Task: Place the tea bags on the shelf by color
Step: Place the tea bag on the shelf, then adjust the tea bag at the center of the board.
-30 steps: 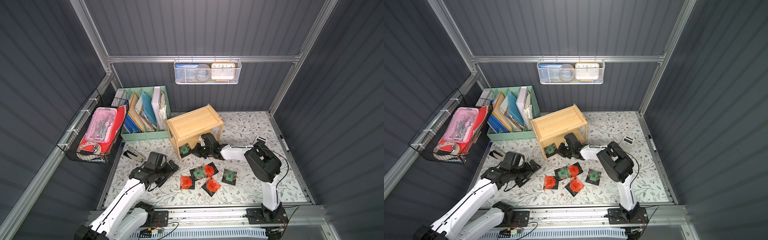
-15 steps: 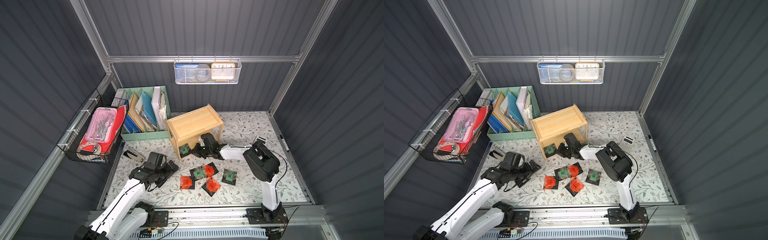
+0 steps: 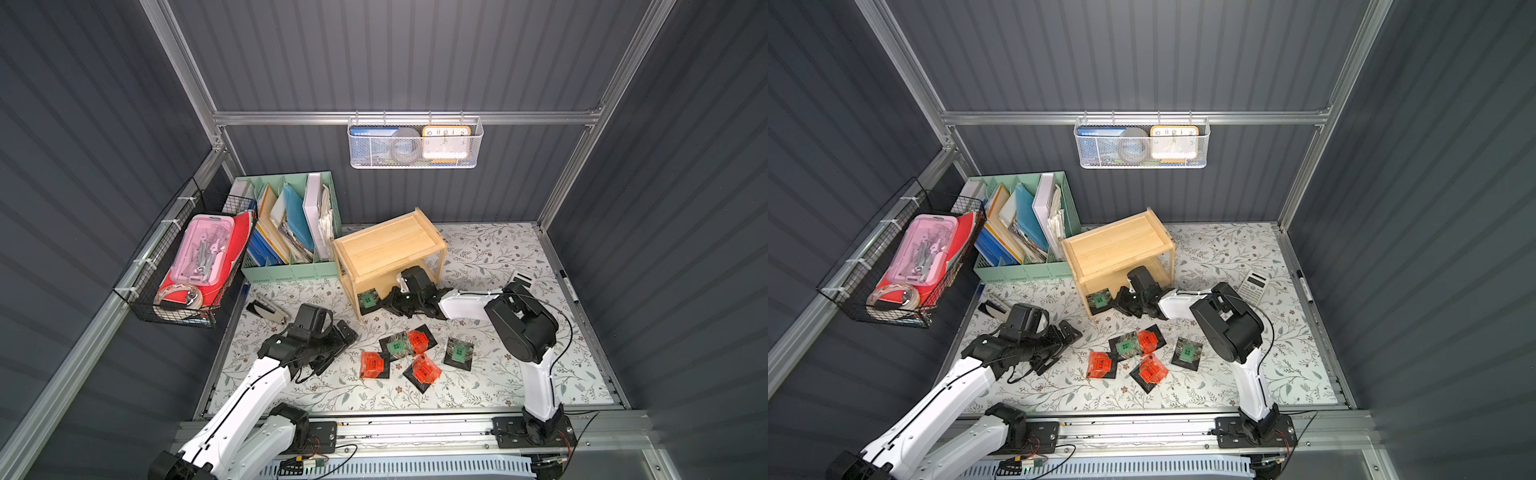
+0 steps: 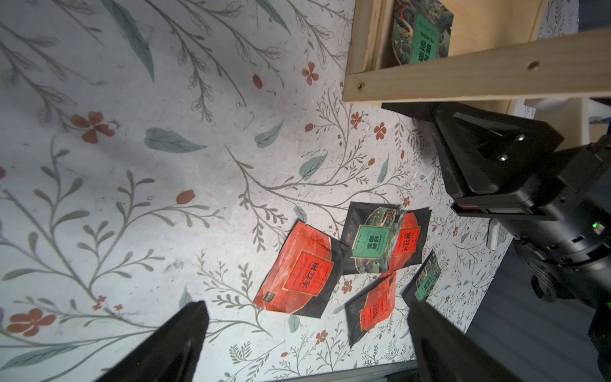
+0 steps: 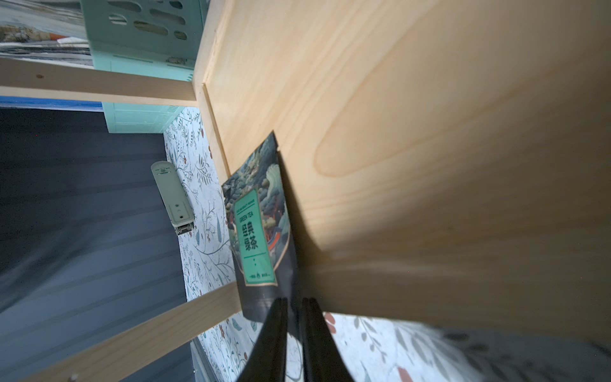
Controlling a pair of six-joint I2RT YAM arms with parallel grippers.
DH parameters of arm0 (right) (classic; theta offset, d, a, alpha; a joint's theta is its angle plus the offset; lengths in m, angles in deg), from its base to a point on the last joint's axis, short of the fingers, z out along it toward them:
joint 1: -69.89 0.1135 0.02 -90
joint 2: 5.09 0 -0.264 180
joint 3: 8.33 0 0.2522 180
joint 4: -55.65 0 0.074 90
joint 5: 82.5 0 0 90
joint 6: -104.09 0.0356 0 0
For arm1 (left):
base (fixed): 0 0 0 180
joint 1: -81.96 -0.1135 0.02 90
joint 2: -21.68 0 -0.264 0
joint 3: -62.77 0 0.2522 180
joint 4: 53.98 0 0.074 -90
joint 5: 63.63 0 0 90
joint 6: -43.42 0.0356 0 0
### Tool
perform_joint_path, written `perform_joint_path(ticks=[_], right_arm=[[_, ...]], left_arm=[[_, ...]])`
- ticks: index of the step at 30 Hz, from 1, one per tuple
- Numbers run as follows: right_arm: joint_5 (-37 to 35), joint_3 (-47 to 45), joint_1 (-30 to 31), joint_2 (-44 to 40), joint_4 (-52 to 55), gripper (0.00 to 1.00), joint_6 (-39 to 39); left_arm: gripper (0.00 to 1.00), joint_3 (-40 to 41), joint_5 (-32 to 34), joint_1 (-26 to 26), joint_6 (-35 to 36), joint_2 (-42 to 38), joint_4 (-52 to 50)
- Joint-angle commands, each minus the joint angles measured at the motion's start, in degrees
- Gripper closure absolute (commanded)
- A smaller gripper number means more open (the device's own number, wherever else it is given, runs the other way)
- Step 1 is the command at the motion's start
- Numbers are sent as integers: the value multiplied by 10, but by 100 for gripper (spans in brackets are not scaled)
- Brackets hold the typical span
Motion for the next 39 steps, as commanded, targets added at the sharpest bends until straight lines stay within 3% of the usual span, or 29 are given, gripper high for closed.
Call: perform_joint_path(ticks=[1, 14, 28, 39], right_arm=[[-1, 10, -2, 6, 9, 80, 1], [-23, -7, -6, -23, 23, 66, 1], [-37, -40, -12, -64, 40, 62, -8], [-30, -119, -12, -154, 108, 62, -39]], left_arm=[[0, -9, 9, 3, 1, -4, -14], [0, -7, 5, 2, 1, -3, -9], [0, -2, -6, 2, 18, 0, 15], [0, 52, -29, 3, -31, -7, 126]])
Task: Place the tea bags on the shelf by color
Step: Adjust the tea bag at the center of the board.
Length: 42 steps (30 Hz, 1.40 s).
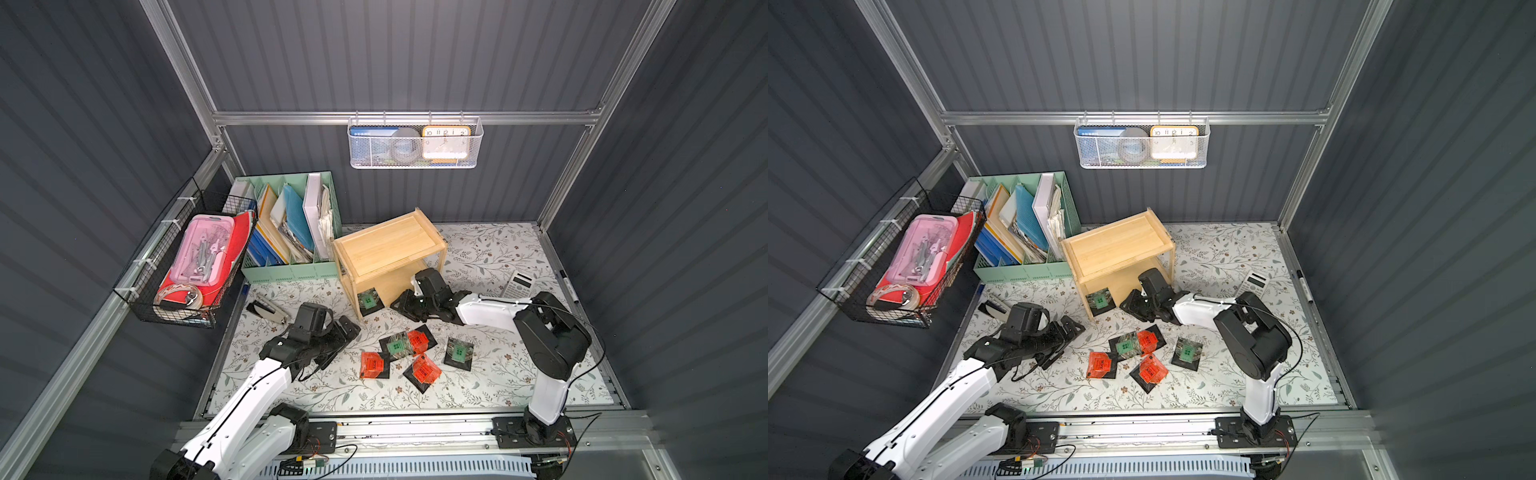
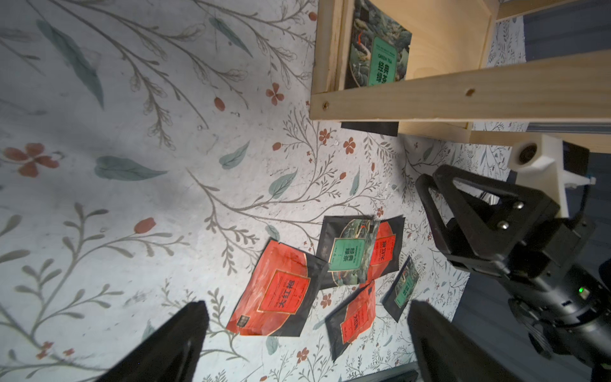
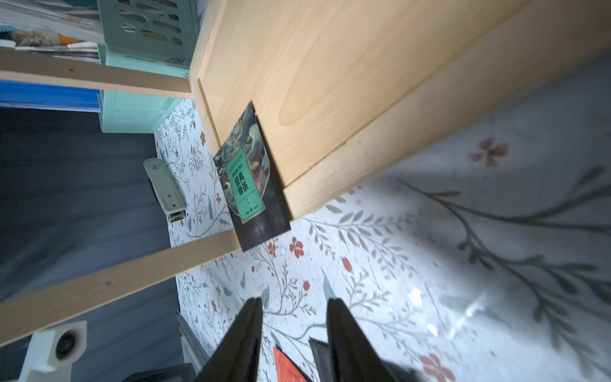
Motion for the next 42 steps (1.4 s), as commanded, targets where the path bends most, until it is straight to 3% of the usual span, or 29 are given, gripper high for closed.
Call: perform_joint_path(ticks=[1, 10, 19, 42], right_arm=[[5, -24, -2, -24, 47, 62, -21], [20, -73, -2, -94, 144, 61, -45], [33, -112, 6, -131, 174, 59, -24], [53, -62, 30, -42, 167, 60, -16]], left_arm=[[0, 28, -16, 3, -25, -11, 46], [0, 67, -32, 4, -46, -17, 106], [0, 95, -37, 10, -57, -12, 143], [0, 103, -55, 13, -48, 34, 171]])
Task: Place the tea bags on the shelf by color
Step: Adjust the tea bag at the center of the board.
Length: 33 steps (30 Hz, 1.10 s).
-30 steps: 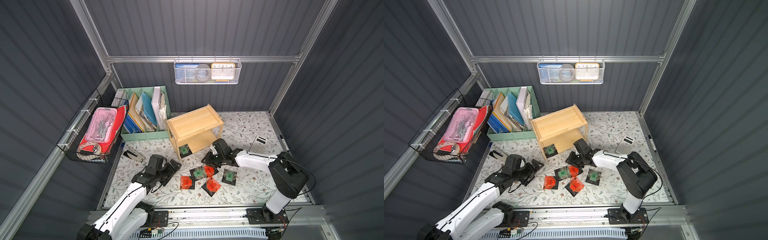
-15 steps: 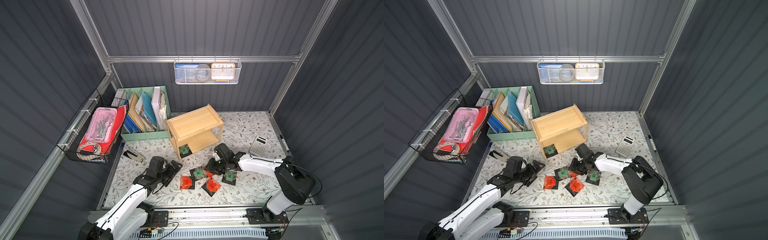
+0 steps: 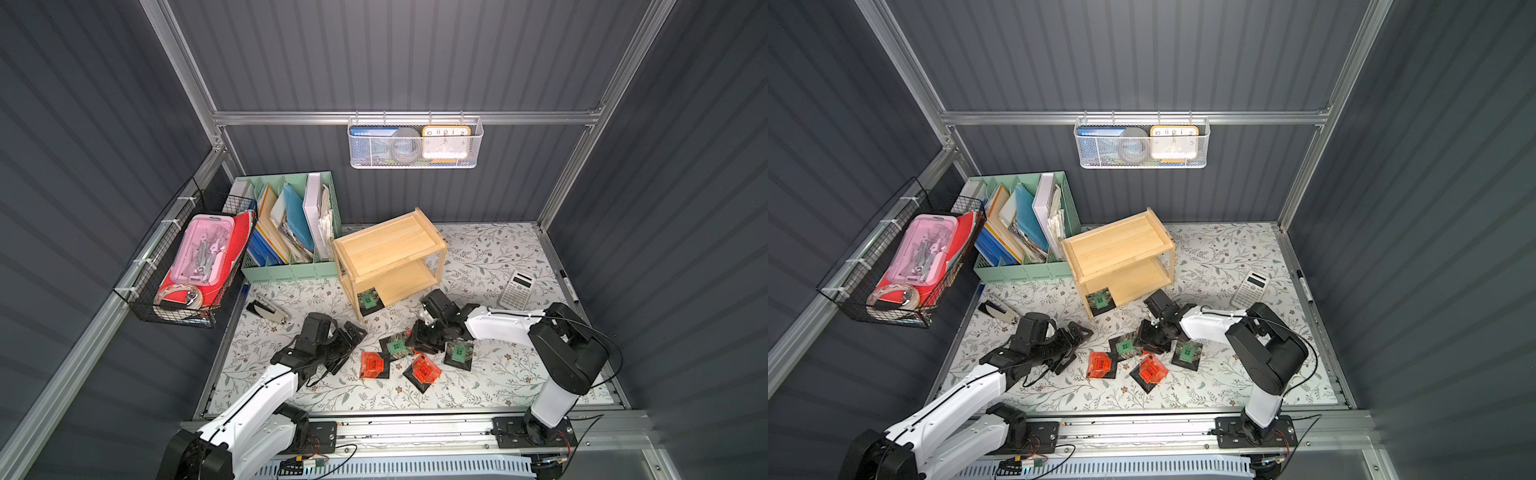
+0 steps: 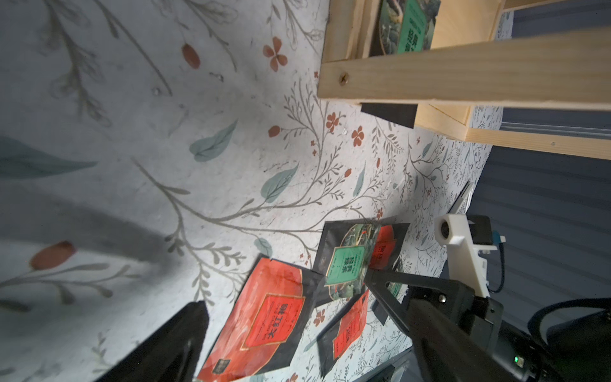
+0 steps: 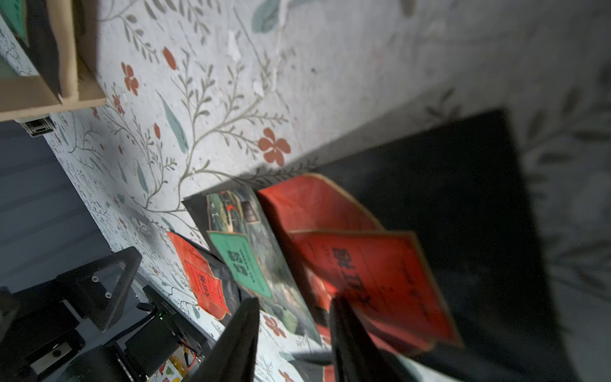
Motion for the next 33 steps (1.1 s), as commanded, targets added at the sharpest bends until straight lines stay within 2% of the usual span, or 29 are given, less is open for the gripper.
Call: perform_joint_path(ticks=[1, 14, 22, 33], right_arm=[[4, 18, 2, 13, 6, 60, 2], [21, 57, 2, 51, 7, 66, -4], [39, 65, 3, 61, -13, 67, -7], [67, 149, 6, 121, -38, 67, -1]], left_arm=[[0, 0, -10, 3, 11, 6, 4], [0, -7, -4, 3, 15, 8, -4], [0, -7, -4, 3, 13, 8, 1], [0, -16, -1, 3, 22, 3, -24]])
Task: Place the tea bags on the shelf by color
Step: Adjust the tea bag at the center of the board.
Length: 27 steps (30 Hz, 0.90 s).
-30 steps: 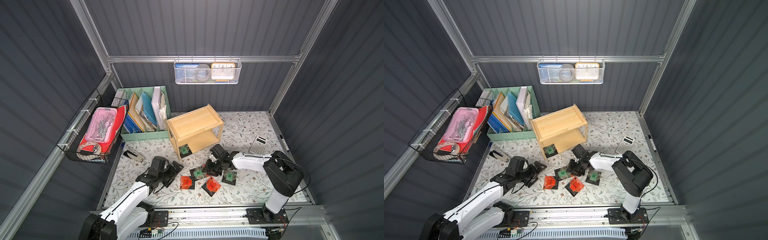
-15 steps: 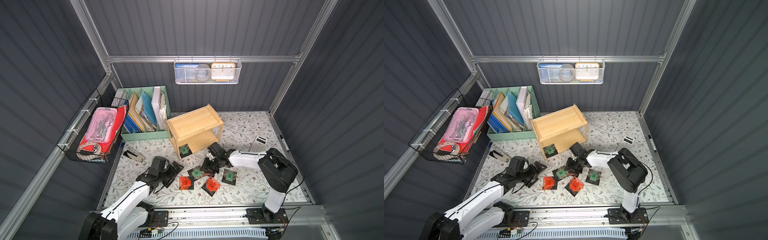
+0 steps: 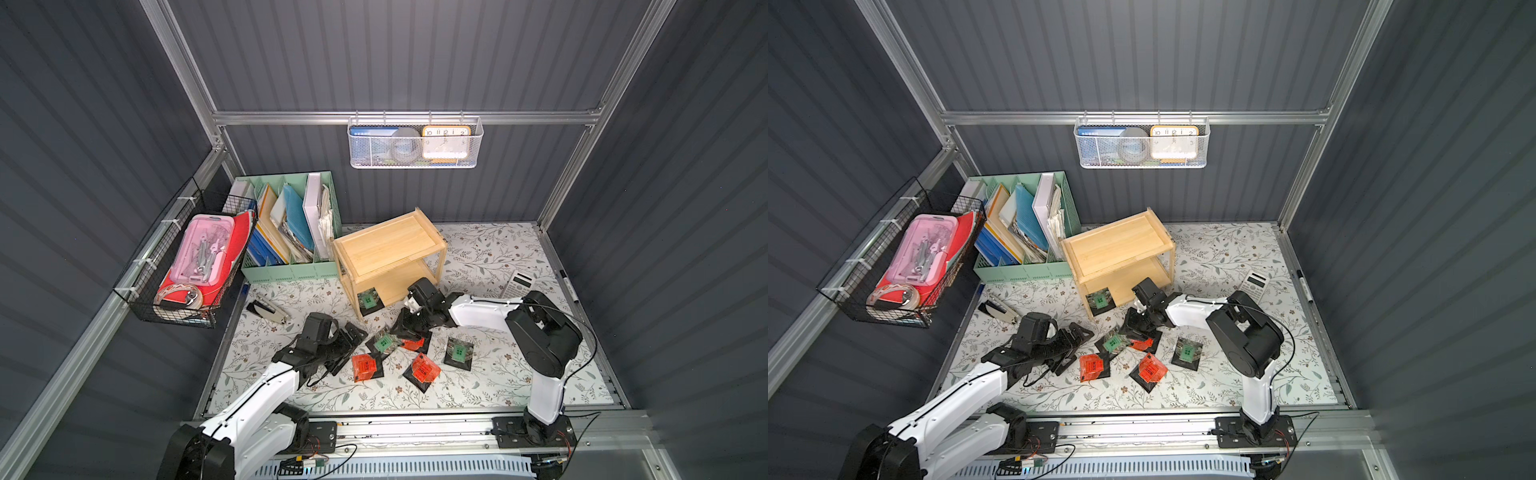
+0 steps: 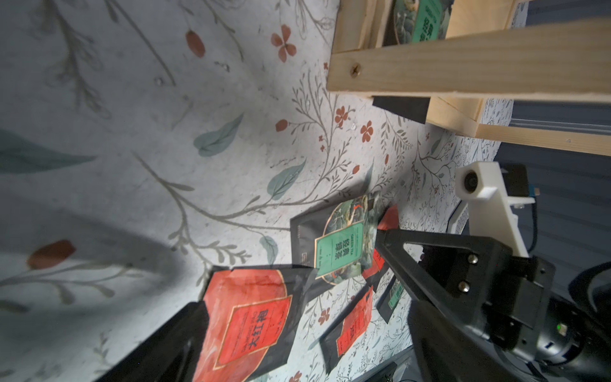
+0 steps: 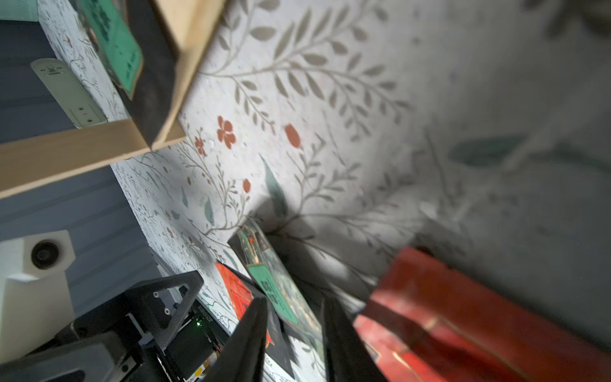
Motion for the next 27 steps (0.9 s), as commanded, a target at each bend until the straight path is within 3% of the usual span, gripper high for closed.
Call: perform_joint_path(ticks=[1, 9, 27], right_arm=[[19, 34, 6, 25, -13, 67, 4], [0, 71, 9, 37, 0, 65, 13], [-30, -30, 33, -56, 43, 62, 67]], left_arm=[[0, -18, 4, 2, 19, -9, -27], [0, -34, 12, 2, 28, -17, -50], [0, -27, 34, 2, 28, 52, 80]])
